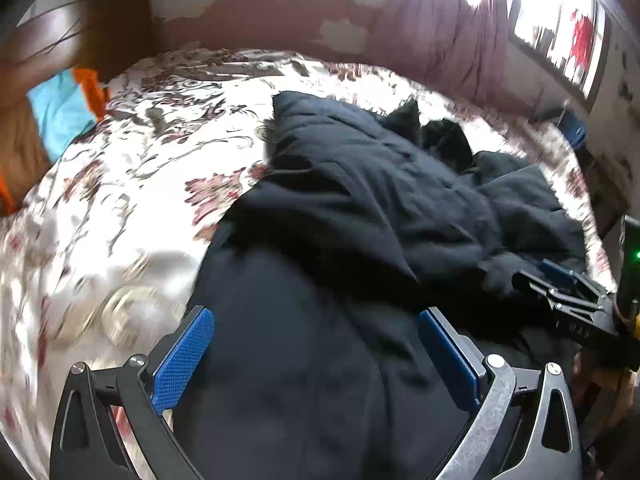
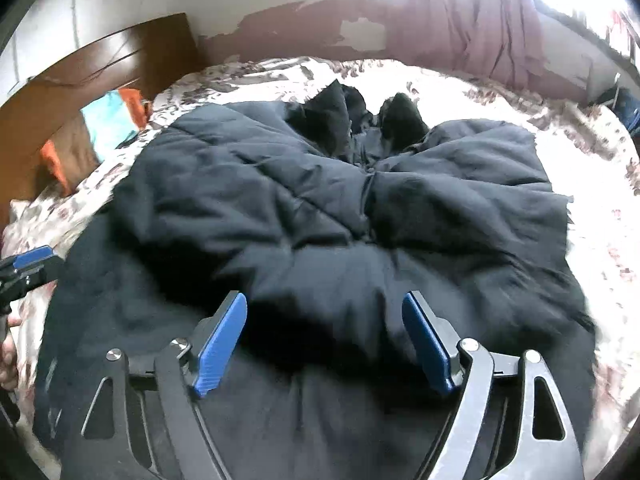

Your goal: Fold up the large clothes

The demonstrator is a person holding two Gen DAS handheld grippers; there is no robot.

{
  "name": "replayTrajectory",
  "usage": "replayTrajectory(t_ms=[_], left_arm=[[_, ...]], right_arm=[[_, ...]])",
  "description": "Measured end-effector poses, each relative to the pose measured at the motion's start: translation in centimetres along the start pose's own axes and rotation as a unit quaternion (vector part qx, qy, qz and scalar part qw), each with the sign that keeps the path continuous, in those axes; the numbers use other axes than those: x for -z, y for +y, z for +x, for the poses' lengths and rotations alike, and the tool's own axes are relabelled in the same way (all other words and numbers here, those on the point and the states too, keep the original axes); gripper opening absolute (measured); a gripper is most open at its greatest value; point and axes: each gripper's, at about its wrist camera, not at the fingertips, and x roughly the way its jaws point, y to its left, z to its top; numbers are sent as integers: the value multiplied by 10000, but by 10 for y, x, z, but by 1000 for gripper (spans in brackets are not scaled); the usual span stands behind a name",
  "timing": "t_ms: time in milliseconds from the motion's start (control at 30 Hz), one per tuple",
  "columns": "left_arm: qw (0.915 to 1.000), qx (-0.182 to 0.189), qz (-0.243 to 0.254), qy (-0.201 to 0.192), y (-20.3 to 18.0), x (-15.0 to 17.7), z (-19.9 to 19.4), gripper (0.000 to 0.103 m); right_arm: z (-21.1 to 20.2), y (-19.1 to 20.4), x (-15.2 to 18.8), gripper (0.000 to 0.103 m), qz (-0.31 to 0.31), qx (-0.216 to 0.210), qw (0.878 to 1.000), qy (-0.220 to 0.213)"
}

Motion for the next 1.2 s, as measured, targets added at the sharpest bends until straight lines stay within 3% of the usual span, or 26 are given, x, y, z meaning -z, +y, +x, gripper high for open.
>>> replayTrajectory(t_ms=[167, 300, 500, 667, 800, 867, 967, 1033, 1200], left_arm=[[9989, 185, -434, 26, 0, 41, -60, 103], [9967, 317, -508, 545, -11, 71, -95, 103], [9881, 169, 19, 1526, -27, 94, -124, 103], [9826, 144, 277, 1831, -37, 86, -151, 103], [9859, 30, 603, 1558, -51, 57, -165, 103], [9887, -100, 766, 1286, -57, 35, -164, 103], [9925, -7, 913, 817, -58, -4, -153, 103], [9940, -27, 984, 474, -56, -31, -134, 103], [9918, -19, 1257, 207, -66, -84, -67, 103]], right_arm=[[-82, 1, 34, 83, 141, -245, 9996, -29], [-133, -12, 64, 84, 516, -386, 9976, 245], [-186, -42, 98, 84, 1152, -560, 9889, 750], [-205, -52, 103, 84, 1334, -588, 9848, 948], [-204, -59, 89, 84, 1138, -488, 9870, 1025], [-196, -62, 76, 85, 1036, -410, 9890, 973], [-177, -70, 54, 84, 972, -342, 9910, 852], [-159, -77, 36, 84, 993, -340, 9917, 749], [-96, -91, -27, 85, 843, -38, 9957, 375]])
